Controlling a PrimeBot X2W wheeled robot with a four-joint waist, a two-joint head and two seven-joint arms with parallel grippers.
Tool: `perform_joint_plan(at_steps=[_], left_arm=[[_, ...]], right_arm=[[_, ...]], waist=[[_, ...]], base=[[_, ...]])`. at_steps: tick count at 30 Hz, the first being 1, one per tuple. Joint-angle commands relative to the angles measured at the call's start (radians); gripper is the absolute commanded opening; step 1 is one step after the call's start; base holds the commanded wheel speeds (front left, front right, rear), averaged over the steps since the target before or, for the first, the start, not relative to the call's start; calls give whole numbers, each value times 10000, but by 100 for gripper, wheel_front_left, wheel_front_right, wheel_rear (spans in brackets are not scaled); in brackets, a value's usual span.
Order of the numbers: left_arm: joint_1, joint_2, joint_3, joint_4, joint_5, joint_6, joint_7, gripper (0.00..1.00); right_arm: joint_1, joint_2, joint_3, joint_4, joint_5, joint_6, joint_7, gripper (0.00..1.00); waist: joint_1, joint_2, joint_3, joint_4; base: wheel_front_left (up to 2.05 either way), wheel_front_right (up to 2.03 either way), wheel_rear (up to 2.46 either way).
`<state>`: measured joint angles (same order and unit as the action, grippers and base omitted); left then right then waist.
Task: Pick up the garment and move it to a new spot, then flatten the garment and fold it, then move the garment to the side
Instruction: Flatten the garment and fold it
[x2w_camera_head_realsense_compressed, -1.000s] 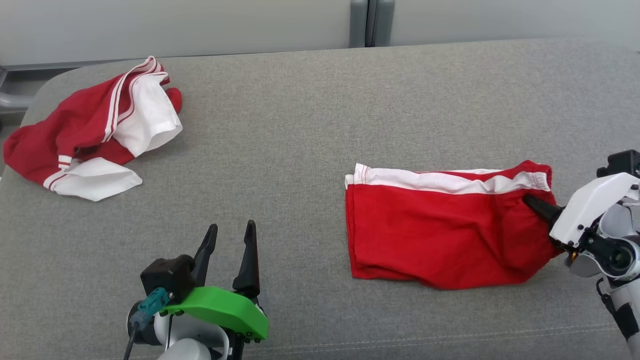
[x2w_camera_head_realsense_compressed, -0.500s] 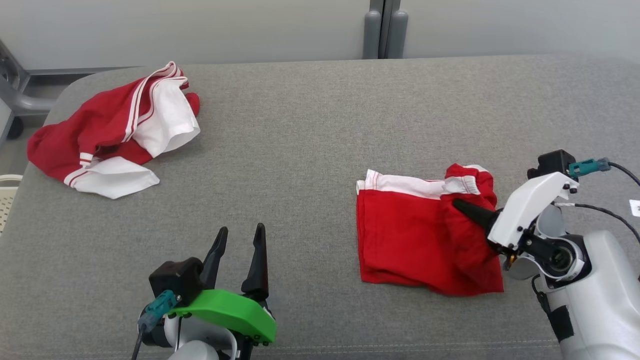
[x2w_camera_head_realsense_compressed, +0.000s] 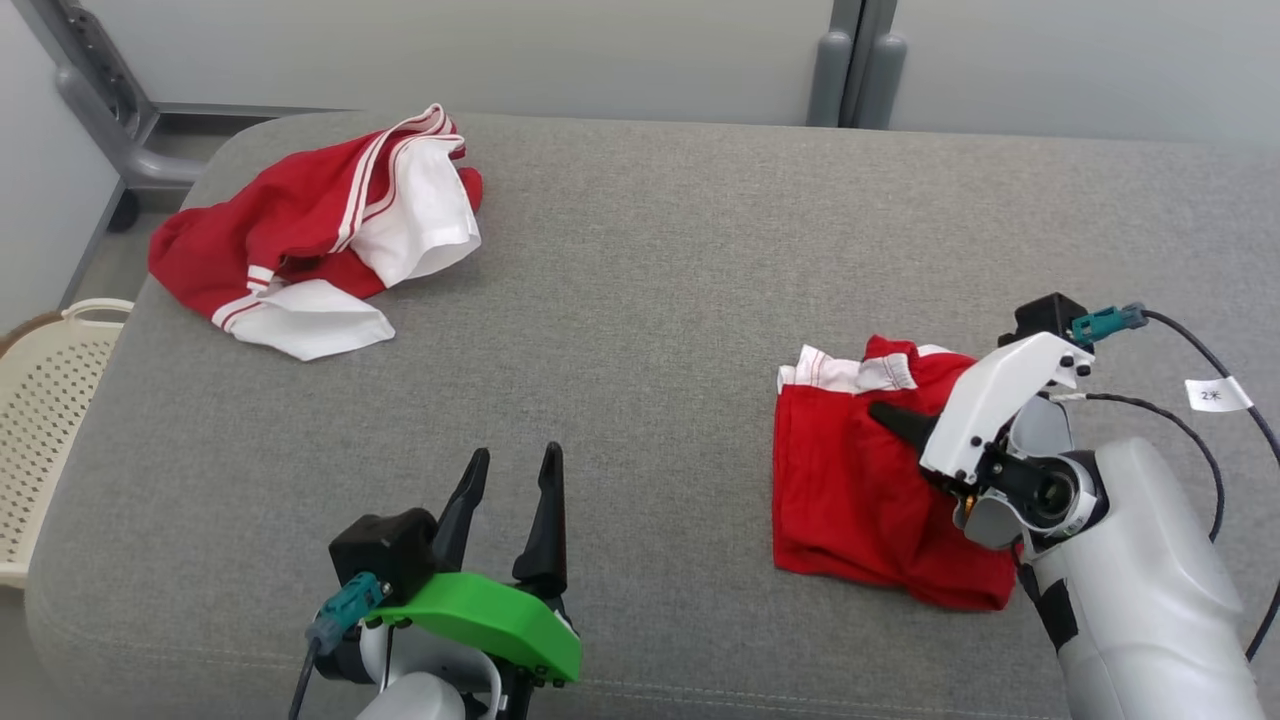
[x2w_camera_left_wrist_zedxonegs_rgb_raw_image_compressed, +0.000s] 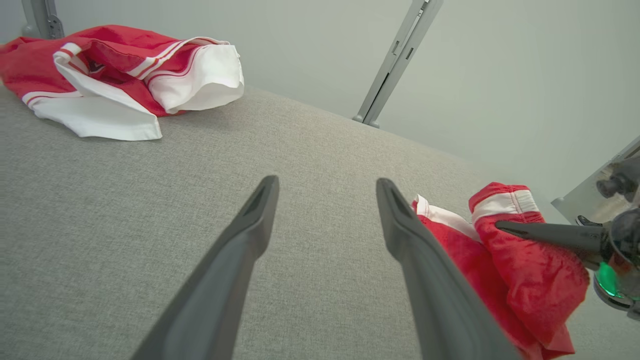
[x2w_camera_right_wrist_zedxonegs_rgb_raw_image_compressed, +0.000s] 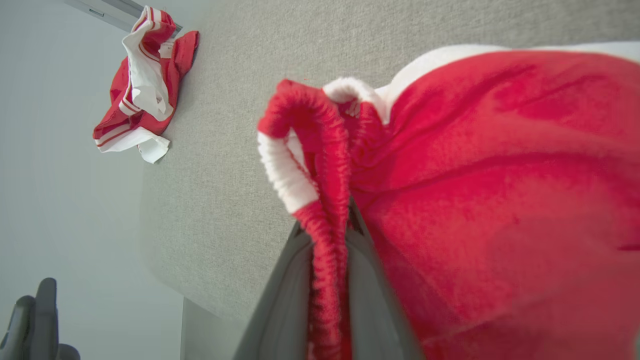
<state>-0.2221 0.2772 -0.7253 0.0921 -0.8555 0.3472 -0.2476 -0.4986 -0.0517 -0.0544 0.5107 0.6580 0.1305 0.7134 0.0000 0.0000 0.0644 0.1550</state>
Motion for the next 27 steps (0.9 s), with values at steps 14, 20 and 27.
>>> perform_joint_plan(at_steps=[14,20,27], left_arm=[[-221,-188,-17,258,29,-180,-97,100],[-101,-192,-14,331,-20,-174,-88,100],[119,-85,11,216,28,-90,-97,100]], right_arm=[[-1367,-2,889,2709,-667,3,-1286,100],[-2004,2,1281,3328,-584,3,-1619,100],[-2340,-10,1388,2871,-468,2,-1995,100]], waist=[[0,0,-18,407],[0,0,-220,246],[0,0,-461,-109]], base=[[0,0,0],[0,0,0],[0,0,0]])
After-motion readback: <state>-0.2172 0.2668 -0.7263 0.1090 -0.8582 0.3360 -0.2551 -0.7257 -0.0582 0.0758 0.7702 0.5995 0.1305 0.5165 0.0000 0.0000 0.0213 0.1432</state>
